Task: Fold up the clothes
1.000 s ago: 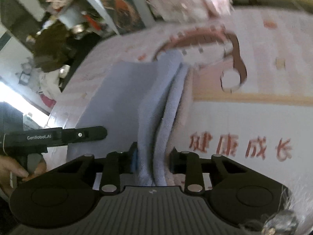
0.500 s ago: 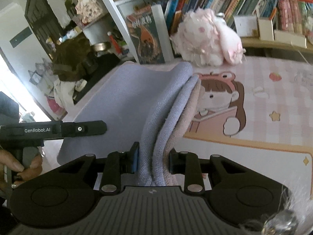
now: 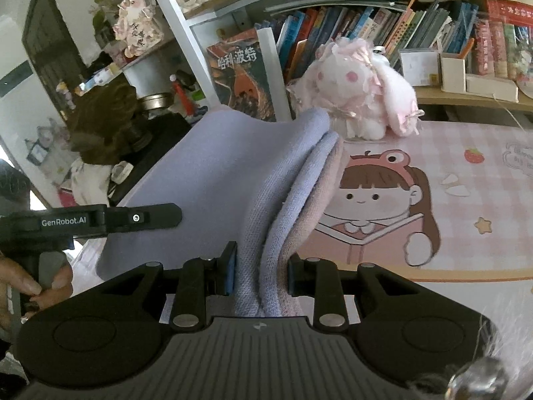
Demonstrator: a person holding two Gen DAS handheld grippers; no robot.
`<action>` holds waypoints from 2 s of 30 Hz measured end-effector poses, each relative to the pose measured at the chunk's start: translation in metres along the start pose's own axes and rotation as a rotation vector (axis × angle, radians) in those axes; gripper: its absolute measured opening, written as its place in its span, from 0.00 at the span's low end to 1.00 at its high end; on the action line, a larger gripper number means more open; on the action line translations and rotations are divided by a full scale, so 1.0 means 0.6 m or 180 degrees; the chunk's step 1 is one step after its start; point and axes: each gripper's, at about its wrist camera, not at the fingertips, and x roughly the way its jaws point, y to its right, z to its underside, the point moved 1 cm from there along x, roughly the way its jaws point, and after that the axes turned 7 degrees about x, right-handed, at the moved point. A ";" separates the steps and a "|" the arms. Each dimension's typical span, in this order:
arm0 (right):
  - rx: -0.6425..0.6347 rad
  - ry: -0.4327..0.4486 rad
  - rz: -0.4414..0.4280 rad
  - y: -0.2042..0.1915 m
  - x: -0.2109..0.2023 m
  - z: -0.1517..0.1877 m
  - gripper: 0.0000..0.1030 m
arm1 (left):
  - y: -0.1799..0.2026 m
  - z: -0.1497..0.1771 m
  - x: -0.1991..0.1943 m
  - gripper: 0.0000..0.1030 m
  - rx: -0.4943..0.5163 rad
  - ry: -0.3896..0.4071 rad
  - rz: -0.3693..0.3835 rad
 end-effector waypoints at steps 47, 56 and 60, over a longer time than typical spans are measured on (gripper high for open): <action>0.0366 0.0272 0.0760 0.022 0.359 -0.151 0.66 | -0.230 -0.124 0.223 0.64 -0.0098 -0.0118 -0.0376; 0.0040 0.0694 0.0906 -0.027 0.270 -0.116 0.86 | -0.186 -0.103 0.129 0.73 0.0412 0.0245 -0.0645; -0.0063 0.0780 0.1088 -0.047 0.240 -0.081 0.92 | -0.161 -0.073 0.099 0.79 0.0738 0.0332 -0.0848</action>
